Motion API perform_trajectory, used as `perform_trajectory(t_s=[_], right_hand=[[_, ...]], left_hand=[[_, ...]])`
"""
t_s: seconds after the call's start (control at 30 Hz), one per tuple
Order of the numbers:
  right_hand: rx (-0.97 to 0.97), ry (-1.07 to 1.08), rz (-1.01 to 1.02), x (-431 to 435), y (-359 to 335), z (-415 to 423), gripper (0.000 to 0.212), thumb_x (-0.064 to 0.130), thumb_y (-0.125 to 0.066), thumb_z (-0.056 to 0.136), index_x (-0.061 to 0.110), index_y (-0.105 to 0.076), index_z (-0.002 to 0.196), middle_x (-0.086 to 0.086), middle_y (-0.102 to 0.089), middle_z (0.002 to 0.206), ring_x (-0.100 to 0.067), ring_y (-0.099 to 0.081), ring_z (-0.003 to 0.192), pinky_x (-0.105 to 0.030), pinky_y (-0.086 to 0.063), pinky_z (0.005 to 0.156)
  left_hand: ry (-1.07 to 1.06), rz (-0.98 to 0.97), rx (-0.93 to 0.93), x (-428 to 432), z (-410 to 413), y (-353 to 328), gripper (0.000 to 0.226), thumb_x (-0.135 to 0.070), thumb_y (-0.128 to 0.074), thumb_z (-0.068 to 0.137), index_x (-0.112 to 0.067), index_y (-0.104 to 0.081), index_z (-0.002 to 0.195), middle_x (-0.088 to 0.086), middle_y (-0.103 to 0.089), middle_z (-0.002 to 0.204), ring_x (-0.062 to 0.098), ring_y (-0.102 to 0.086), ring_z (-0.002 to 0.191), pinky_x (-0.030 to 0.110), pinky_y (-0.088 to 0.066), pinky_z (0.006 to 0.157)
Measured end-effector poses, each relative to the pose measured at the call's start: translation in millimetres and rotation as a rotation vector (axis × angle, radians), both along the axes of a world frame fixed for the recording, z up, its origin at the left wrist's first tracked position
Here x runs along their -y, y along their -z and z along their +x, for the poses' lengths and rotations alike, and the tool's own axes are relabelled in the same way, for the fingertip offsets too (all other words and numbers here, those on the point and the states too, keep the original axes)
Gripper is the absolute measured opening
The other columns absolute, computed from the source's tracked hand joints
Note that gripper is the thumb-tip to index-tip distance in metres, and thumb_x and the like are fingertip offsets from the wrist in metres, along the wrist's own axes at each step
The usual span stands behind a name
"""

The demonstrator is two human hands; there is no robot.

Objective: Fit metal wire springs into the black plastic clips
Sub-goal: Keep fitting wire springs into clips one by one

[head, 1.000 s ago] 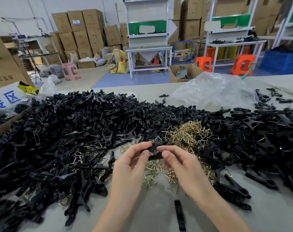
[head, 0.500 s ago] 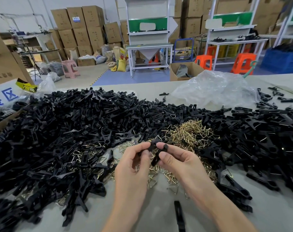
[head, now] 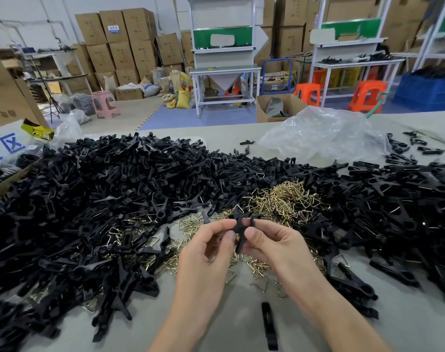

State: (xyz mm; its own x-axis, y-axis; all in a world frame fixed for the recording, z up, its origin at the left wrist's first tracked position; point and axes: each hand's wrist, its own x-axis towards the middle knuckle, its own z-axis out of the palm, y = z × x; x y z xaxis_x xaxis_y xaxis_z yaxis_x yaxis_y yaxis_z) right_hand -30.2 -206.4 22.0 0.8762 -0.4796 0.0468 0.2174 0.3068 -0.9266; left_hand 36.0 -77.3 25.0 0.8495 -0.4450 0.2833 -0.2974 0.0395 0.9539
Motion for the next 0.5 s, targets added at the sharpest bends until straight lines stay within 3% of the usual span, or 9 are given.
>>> perform_trajectory(t_s=[0.23, 0.4, 0.5], right_hand=[[-0.002, 0.012, 0.029, 1.1, 0.4, 0.7, 0.032, 0.033, -0.081, 0.069, 0.022, -0.082, 0.099, -0.007, -0.079, 0.096, -0.016, -0.076, 0.084, -0.024, -0.060, 0.078], [0.000, 0.002, 0.010, 0.0, -0.7, 0.0, 0.030, 0.032, -0.080, 0.070, 0.024, -0.082, 0.098, -0.008, -0.079, 0.101, -0.022, -0.077, 0.090, -0.022, -0.059, 0.078], [-0.001, 0.002, -0.008, -0.1, -0.3, -0.1, 0.028, 0.032, -0.079, 0.071, 0.026, -0.082, 0.099, -0.008, -0.079, 0.102, -0.021, -0.076, 0.091, -0.022, -0.059, 0.079]], left_hand=[[-0.006, -0.009, -0.019, -2.4, -1.1, -1.2, 0.021, -0.014, -0.063, 0.096, -0.032, -0.073, 0.101, -0.009, -0.075, 0.084, 0.000, -0.061, 0.063, 0.012, -0.046, 0.057], [-0.005, 0.019, 0.008, -1.2, 0.0, 1.4, 0.021, -0.013, -0.064, 0.095, -0.032, -0.073, 0.102, -0.007, -0.075, 0.092, 0.011, -0.070, 0.083, 0.025, -0.056, 0.076], [0.012, 0.024, -0.003, -1.4, 0.9, 1.8, 0.022, -0.011, -0.064, 0.095, -0.030, -0.073, 0.102, -0.009, -0.075, 0.095, 0.010, -0.071, 0.090, 0.025, -0.057, 0.081]])
